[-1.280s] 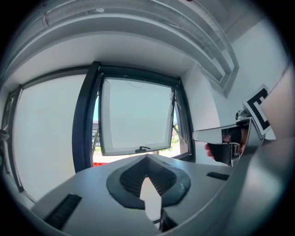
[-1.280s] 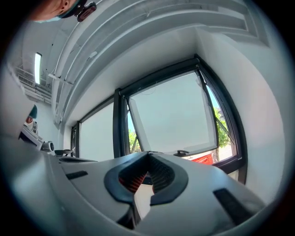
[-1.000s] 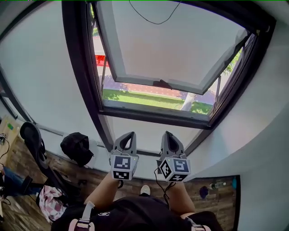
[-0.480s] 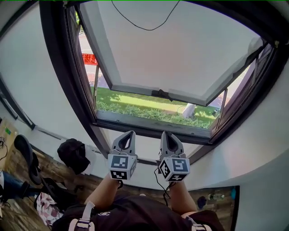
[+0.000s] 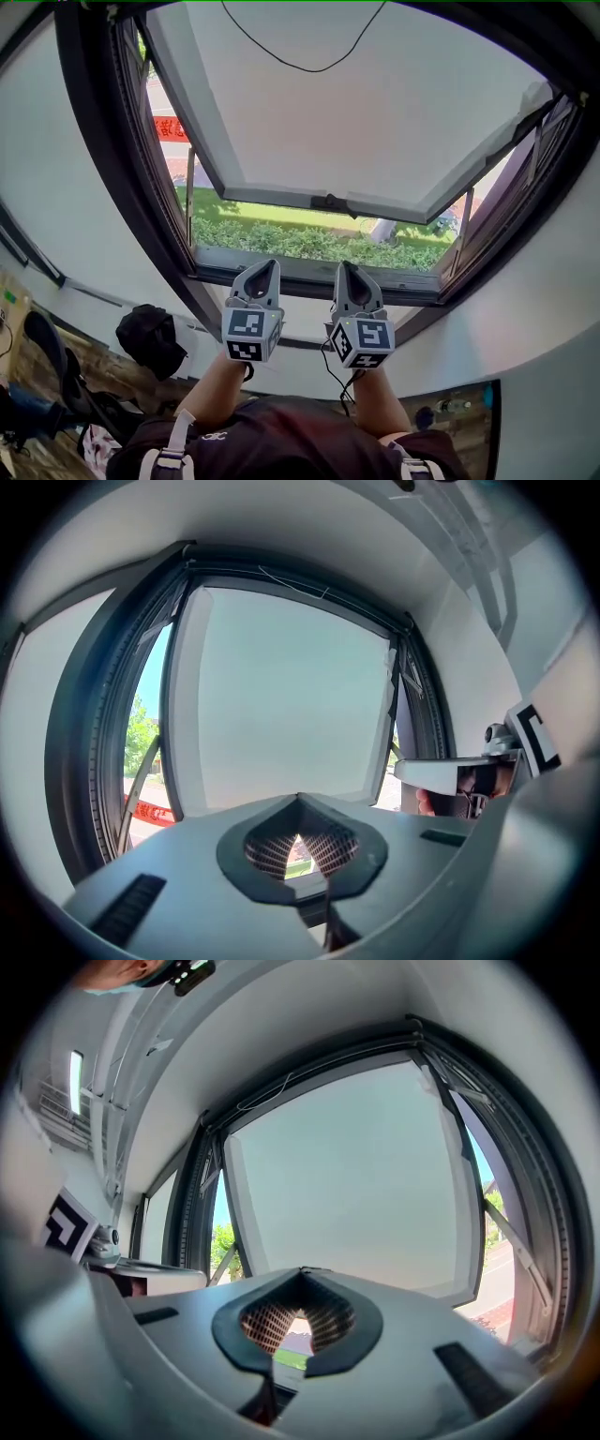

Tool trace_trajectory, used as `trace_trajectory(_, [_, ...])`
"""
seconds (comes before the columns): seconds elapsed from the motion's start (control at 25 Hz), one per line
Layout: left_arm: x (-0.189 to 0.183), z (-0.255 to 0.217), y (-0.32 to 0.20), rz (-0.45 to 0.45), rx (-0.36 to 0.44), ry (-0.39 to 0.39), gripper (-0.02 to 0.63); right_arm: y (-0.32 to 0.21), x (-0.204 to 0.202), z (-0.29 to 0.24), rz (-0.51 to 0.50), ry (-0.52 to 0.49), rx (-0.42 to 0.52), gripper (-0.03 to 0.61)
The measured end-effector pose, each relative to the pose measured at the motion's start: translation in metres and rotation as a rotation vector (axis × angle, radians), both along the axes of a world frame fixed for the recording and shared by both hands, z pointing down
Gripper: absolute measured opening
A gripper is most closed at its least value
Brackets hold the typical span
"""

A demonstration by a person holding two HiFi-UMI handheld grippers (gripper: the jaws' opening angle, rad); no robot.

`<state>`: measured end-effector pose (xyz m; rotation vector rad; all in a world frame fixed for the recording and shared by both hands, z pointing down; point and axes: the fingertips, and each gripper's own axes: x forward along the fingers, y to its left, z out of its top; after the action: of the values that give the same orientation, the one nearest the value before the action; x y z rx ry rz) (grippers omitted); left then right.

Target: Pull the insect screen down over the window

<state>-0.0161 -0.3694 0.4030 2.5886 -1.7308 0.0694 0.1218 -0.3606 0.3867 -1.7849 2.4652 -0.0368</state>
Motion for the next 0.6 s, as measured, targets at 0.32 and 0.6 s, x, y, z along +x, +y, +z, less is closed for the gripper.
trace_trajectory(0.32, [-0.003, -0.004, -0.023, 0.040, 0.039, -0.048, 0.002, -0.018, 0.009, -0.003, 0.054, 0.022, 0.013, 0.004])
trace_trajectory(0.6, [-0.015, -0.034, -0.027, -0.023, 0.242, -0.417, 0.003, -0.015, 0.036, -0.023, 0.092, 0.368, 0.064, 0.005])
